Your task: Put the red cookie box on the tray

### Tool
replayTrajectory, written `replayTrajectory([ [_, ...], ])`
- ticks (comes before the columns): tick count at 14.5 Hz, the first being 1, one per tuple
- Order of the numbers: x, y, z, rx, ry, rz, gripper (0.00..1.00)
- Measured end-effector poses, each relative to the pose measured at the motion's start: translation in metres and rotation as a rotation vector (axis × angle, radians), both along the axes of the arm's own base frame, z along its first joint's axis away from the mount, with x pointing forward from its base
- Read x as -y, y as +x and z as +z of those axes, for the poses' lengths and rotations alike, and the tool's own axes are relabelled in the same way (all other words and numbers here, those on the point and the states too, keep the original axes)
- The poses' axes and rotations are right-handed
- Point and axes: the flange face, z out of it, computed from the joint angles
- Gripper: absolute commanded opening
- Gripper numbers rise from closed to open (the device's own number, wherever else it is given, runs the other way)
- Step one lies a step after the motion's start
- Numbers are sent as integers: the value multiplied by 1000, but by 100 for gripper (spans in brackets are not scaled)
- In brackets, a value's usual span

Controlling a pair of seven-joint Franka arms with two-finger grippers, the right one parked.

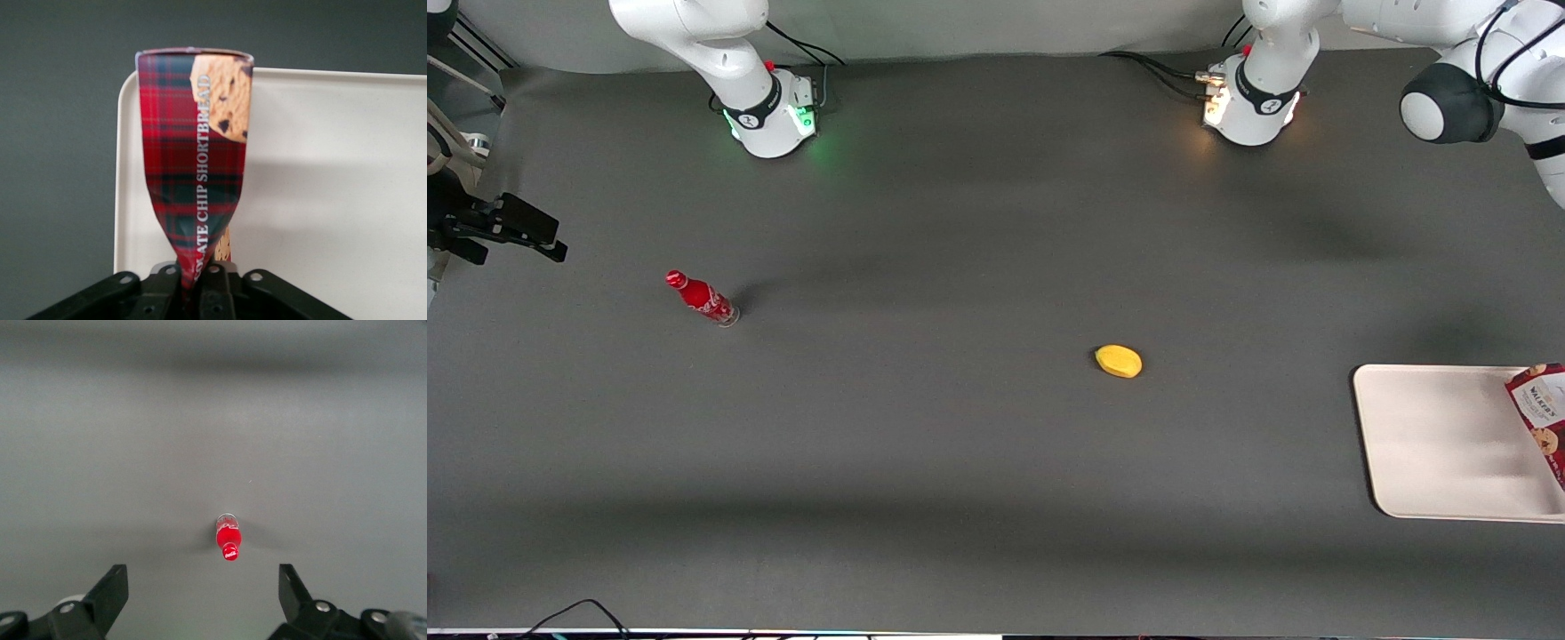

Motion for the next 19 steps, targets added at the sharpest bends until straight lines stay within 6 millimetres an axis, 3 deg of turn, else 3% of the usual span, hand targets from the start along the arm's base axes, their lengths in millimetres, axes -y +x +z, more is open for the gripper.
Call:
replayTrajectory([
  [6, -5, 4, 15, 53, -16, -30, 100],
  [8, 2, 3, 35, 38, -47, -20, 100],
  [10, 19, 0, 77, 16, -93, 17, 100],
  [12, 55, -7, 131, 17, -134, 25, 100],
  [14, 109, -21, 175, 2, -172, 20, 100],
  [17, 200, -57, 229, -63, -176, 39, 100],
  [19, 251, -86, 269, -49, -164, 33, 100],
])
